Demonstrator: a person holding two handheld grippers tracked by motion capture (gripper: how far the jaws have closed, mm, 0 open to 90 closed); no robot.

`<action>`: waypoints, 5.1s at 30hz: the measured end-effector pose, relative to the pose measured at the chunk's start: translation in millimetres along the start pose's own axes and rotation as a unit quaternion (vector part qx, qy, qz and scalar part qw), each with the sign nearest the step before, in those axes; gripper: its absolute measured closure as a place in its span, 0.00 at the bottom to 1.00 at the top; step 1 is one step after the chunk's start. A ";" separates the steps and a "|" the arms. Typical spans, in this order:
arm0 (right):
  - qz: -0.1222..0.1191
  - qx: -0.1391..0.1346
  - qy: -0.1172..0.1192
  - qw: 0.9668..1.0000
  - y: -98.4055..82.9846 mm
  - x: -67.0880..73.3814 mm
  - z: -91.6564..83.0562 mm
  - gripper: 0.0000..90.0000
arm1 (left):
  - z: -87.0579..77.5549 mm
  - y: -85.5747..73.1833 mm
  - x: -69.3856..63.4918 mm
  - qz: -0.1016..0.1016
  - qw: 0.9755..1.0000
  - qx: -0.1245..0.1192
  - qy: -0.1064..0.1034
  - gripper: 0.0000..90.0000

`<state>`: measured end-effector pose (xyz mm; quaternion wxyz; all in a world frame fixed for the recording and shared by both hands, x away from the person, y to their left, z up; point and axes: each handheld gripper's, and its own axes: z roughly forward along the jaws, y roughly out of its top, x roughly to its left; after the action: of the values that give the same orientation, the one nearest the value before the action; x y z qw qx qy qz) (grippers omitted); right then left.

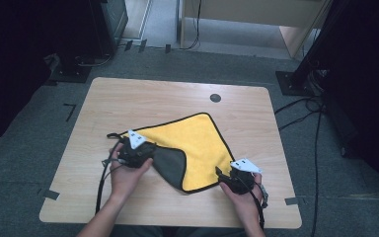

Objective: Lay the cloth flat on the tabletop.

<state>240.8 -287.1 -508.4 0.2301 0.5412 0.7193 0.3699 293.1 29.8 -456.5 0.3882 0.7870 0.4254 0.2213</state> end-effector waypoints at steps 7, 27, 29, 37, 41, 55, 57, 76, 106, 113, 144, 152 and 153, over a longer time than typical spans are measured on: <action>-0.028 0.023 0.000 0.999 -7.6 6.8 12.6 0.41 | 35.4 -21.0 -69.0 0.081 0.992 0.075 -0.057 0.48; -0.015 0.046 -0.011 0.999 -26.3 28.4 -15.3 0.40 | -48.6 -104.0 -12.7 -0.011 0.997 0.073 0.002 0.87; -0.007 0.047 -0.006 0.999 -25.0 26.8 -16.0 0.40 | -59.9 -109.2 -1.0 -0.042 0.997 0.057 0.018 0.79; 0.010 0.000 -0.014 1.000 -6.4 11.9 -19.2 0.39 | -69.0 -82.4 26.5 -0.126 0.991 -0.028 0.027 0.58; 0.007 0.017 -0.023 1.000 -10.2 8.5 -7.8 0.39 | -51.3 -60.5 19.5 -0.109 0.994 -0.013 0.027 0.52; -0.012 0.026 -0.022 0.999 -20.5 7.3 -4.0 0.37 | -62.8 -99.0 20.4 -0.069 0.996 0.049 -0.015 1.00; -0.014 0.031 -0.020 0.999 -19.3 7.0 -5.3 0.36 | -71.2 -103.1 25.4 -0.072 0.997 0.030 -0.028 1.00; -0.005 0.025 -0.003 1.000 119.8 -40.8 126.9 0.60 | -47.4 -90.8 36.3 -0.125 0.990 -0.028 -0.057 0.60; 0.076 0.023 -0.029 0.996 80.0 -88.9 62.1 0.42 | -25.0 -57.6 39.2 -0.135 0.989 -0.030 -0.045 0.55; 0.050 0.032 -0.019 0.998 42.7 -56.9 41.1 0.36 | 3.7 -16.4 27.5 -0.114 0.992 -0.012 -0.047 0.49; 0.028 0.038 -0.031 0.998 -1.3 -41.8 -6.2 0.36 | -41.2 -89.9 43.3 -0.075 0.996 0.050 0.011 0.50; 0.014 0.058 -0.046 0.997 -31.9 -40.3 -30.9 0.31 | -40.1 -96.4 33.2 -0.034 0.994 0.090 0.051 0.50; 0.019 0.054 -0.044 0.997 -34.6 -41.9 -32.7 0.31 | -41.7 -97.3 32.3 -0.032 0.994 0.090 0.053 0.51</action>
<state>208.7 -340.9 -518.0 0.2247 0.5824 0.7169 0.3105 233.8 107.3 -508.6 0.2998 0.7919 0.4883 0.2111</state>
